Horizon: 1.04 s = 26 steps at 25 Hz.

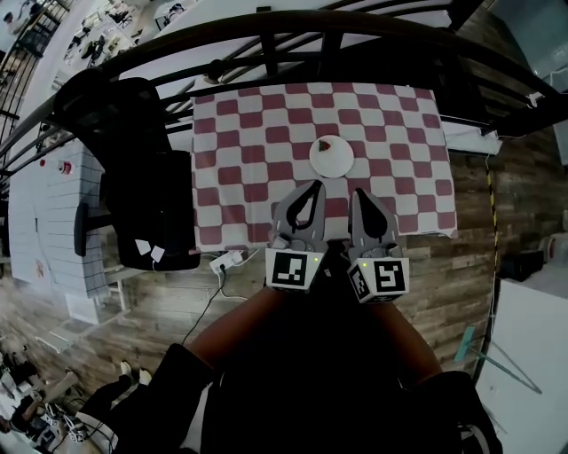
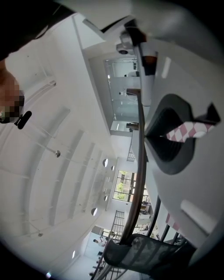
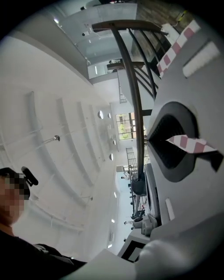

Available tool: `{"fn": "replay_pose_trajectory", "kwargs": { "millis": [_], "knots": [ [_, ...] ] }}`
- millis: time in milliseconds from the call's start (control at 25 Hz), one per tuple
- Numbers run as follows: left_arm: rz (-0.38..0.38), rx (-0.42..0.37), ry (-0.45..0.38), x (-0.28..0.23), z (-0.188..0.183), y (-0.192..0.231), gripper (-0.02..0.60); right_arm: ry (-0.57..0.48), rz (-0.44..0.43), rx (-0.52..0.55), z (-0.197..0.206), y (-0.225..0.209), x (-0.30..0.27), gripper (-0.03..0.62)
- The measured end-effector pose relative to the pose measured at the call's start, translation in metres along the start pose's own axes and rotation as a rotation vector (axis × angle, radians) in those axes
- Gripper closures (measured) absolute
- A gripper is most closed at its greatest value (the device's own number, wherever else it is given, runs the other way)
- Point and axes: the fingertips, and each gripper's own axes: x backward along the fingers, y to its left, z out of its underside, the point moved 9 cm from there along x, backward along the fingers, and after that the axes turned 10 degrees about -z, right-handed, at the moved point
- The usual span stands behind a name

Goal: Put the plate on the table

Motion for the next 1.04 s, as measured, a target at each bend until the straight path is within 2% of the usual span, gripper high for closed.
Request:
{"fn": "replay_pose_trajectory", "kwargs": {
  "millis": [120, 440, 720, 1040],
  "knots": [
    [0.001, 0.001, -0.001, 0.007, 0.000, -0.001, 0.572, -0.027, 0.023, 0.035, -0.002, 0.006, 0.005, 0.595],
    [0.007, -0.013, -0.002, 0.012, 0.001, -0.004, 0.572, -0.005, 0.002, 0.056, 0.001, 0.014, 0.007, 0.597],
    [0.015, -0.010, -0.002, 0.008, 0.002, -0.005, 0.572, -0.002, 0.016, 0.046, 0.003, 0.011, 0.012, 0.595],
    [0.065, -0.006, 0.011, 0.000, 0.010, -0.018, 0.572, 0.011, 0.063, 0.060, 0.006, 0.002, 0.026, 0.597]
  ]
}}
